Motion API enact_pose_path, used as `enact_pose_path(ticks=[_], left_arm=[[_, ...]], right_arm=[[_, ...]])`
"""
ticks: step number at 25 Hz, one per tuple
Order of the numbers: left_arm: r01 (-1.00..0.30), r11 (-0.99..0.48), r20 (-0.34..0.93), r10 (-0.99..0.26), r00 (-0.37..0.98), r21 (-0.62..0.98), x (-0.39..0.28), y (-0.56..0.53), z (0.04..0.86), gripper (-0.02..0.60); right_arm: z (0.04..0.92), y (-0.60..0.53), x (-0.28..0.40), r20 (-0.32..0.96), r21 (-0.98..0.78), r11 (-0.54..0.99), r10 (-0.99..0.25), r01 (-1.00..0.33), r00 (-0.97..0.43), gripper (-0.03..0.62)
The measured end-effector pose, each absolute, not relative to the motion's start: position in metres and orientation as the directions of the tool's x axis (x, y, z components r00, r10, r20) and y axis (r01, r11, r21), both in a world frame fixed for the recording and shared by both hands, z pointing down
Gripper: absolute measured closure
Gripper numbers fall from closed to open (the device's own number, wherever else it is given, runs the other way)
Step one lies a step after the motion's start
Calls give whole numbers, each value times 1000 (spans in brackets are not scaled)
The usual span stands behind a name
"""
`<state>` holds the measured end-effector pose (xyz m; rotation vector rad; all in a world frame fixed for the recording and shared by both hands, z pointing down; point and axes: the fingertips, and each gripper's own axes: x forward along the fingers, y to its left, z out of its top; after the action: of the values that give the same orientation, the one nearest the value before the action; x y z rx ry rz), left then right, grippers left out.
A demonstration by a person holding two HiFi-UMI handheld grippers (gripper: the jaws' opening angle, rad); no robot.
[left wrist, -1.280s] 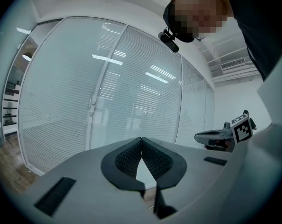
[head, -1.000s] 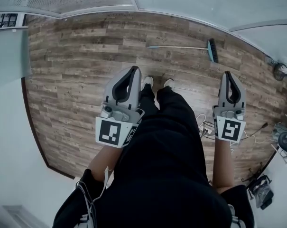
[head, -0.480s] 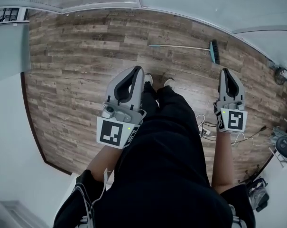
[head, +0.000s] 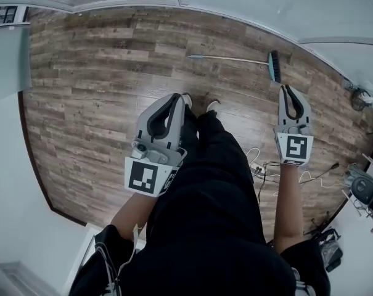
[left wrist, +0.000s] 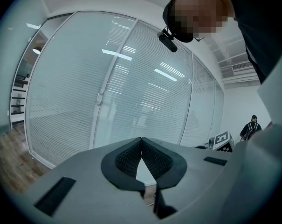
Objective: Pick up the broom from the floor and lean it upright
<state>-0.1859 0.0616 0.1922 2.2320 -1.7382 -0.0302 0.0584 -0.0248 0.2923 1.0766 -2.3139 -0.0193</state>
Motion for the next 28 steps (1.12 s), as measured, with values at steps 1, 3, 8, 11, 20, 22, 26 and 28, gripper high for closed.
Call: enact_pose_path(ticks=[1,3,8,11,20,22,26,28], left_arm=[[-943,-218,177,-948,266,250,-187,62,193,563],[-944,-225,185,-944,273,241,-188,61,195,563],[-939,-231,189,-940,283,254,-184,53,205,563],[-936,-220,151,-952,268,274,-184,46,202,563],[-935,-185,152,-959,239,303,-190,43,250,563],[-934,-178,161,-959,235,309,-193,44,268,563],[-928,-147,193,-956,222,341,-202,54,303,563],[-925,-127,210,-954,212,357,-211,58,317,563]], right_arm=[[298,-26,55,510,247,683,-695,-688,-507,572],[310,-26,50,532,250,699,-677,-669,-509,571],[352,-32,42,571,247,731,-640,-636,-514,571],[383,-35,40,613,233,753,-605,-616,-508,571],[463,-47,22,688,175,810,-507,-560,-519,508],[482,-51,16,701,187,821,-497,-540,-512,508],[510,-52,10,727,193,824,-484,-532,-487,508],[519,-54,9,736,192,816,-487,-545,-471,508]])
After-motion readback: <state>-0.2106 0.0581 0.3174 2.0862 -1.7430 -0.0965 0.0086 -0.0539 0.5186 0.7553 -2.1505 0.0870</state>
